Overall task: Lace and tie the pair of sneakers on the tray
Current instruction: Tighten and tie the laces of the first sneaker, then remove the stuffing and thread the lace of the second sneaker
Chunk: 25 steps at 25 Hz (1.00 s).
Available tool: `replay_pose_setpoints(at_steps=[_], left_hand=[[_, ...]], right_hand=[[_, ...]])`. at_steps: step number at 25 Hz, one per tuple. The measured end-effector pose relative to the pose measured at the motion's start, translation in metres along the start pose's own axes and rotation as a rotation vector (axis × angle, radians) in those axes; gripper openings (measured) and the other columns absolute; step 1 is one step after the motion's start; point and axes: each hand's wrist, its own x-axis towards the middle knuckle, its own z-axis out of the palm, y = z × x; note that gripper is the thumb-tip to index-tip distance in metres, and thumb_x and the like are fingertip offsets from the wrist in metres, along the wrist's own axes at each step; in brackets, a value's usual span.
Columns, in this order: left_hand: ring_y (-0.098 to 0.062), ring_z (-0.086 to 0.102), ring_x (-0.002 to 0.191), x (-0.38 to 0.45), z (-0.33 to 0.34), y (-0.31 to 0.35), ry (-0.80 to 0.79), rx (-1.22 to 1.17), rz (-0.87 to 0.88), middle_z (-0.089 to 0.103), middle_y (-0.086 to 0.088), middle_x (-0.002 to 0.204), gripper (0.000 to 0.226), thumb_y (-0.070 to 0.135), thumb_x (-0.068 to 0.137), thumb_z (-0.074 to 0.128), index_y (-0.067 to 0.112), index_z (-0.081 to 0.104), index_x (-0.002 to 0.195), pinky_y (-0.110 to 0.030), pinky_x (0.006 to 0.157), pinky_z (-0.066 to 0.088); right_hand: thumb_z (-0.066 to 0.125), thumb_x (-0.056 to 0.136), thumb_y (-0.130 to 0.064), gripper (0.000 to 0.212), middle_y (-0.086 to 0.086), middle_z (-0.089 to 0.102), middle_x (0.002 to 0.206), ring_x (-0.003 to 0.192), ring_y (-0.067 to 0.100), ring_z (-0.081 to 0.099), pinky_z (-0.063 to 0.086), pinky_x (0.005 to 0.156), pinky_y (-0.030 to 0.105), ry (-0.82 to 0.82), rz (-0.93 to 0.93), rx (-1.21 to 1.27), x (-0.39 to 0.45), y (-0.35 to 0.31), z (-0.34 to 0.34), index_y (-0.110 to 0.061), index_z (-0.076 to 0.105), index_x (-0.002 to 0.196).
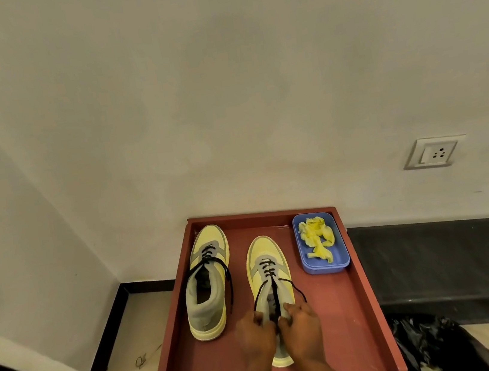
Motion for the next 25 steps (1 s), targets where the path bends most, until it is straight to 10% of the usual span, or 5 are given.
replay_pose_setpoints(at_steps=[14,25], left_hand=[[-0.023,0.055,0.102,0.025,0.020,0.048,0.048,0.172,0.325,0.056,-0.008,0.106,0.022,0.007,0.085,0.049,0.010,0.061,0.103,-0.027,0.083,0.041],[-0.020,0.053,0.099,0.062,0.082,0.105,-0.154,0.245,0.468,0.061,-0.012,0.109,0.024,0.001,0.085,0.047,0.000,0.061,0.104,-0.017,0.073,0.030]], right_hand=[[0.054,0.088,-0.016,0.016,0.010,0.066,0.084,0.080,0.024,0.058,0.036,0.064,0.025,0.057,-0.055,0.072,0.055,0.021,-0.031,-0.009,0.066,0.079],[0.054,0.082,-0.018,0.018,0.016,0.066,0.088,0.091,0.030,0.059,0.040,0.070,0.028,0.144,-0.045,0.045,0.136,0.056,-0.080,-0.005,0.066,0.085]])
